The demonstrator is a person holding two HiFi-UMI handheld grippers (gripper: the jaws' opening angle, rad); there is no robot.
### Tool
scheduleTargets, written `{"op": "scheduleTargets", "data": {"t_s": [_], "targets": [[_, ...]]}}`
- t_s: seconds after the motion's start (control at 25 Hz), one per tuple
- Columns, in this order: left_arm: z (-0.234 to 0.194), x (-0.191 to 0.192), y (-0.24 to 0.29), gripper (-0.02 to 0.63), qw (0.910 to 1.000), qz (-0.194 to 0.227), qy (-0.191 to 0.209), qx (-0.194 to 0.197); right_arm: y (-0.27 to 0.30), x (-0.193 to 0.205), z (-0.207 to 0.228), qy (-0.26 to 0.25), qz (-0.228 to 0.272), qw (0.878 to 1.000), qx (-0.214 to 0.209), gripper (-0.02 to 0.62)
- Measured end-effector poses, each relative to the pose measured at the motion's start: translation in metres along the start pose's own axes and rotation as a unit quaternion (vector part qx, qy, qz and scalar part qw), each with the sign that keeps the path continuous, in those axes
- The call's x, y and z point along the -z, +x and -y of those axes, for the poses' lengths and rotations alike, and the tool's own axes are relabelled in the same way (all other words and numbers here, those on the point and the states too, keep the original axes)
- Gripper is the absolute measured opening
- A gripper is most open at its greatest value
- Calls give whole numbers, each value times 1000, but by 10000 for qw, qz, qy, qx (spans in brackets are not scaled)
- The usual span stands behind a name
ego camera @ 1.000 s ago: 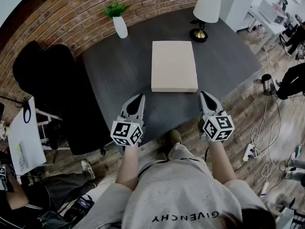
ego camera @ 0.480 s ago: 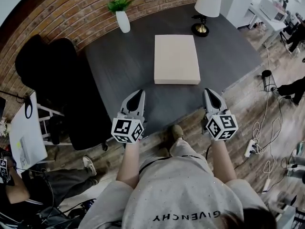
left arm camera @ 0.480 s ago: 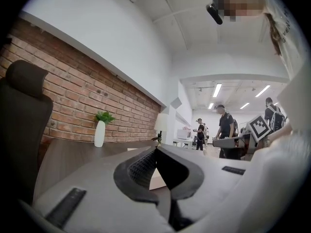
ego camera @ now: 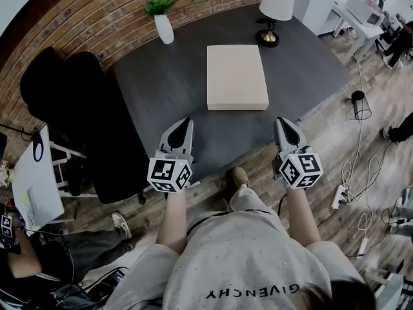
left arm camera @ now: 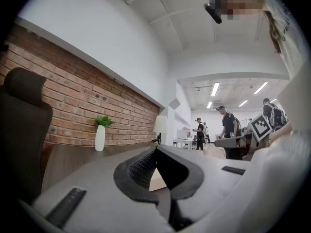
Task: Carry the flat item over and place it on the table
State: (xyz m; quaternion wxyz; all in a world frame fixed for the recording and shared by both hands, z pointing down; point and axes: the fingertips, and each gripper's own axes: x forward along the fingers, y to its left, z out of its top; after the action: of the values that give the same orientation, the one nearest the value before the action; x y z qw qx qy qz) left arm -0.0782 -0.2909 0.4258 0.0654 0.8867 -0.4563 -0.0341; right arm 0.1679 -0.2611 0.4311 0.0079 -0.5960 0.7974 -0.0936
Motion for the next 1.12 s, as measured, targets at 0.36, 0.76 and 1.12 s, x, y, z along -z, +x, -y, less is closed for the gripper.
{"op": "scheduleTargets", "data": {"t_s": [0.36,0.76,1.12], "targets": [[-5,1,-14,-3,9999,-1,-18,-117,-13,0,-2,-95,22,9999,86,-3],[-7,6,-26,-3,9998,-19,-45,-188,-20,9,-5,-47,3,9999,121,-2],[-6,12,-32,-3,9997,-58,-92,-227,-27,16,-4,74,-64,9998,165,-2]]}}
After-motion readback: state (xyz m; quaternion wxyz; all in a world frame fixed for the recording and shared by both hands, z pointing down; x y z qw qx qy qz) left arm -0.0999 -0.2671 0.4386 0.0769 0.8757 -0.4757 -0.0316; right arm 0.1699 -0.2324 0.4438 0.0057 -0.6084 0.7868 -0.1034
